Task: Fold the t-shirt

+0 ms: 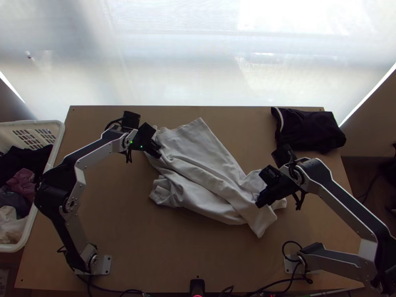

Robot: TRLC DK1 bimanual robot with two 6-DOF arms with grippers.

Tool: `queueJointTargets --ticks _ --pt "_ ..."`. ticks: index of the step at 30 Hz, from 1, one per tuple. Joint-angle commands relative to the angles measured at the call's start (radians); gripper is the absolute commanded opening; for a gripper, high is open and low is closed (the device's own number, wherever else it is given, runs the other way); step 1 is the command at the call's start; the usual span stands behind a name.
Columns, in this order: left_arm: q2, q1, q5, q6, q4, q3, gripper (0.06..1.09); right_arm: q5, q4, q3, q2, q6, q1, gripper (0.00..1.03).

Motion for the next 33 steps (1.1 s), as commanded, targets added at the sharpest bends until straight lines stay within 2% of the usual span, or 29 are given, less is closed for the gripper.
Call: queueJointTargets --ticks 1,6,15,28,33 --pt "0.056 0.033 -0.004 -0.021 -0.077 0.016 0.31 0.000 0.000 0.014 0.003 -0.002 0.000 0.03" --pt "0.027 0.050 -0.008 -0.007 -0.216 0.004 0.30 0.000 0.000 0.022 -0.003 -0.008 -0.007 0.03" --pt "-0.138 0.066 -0.050 0.034 -0.238 -0.193 0.29 0.000 0.000 0.045 0.005 -0.021 -0.007 0.03" --pt "-0.521 0.047 -0.053 0.094 -0.457 -0.483 0.29 -0.008 -0.002 0.031 0.010 -0.039 -0.008 0.03" --pt "-0.619 0.043 -0.060 0.105 -0.480 -0.595 0.29 -0.009 -0.002 0.023 0.017 -0.045 -0.008 0.03"
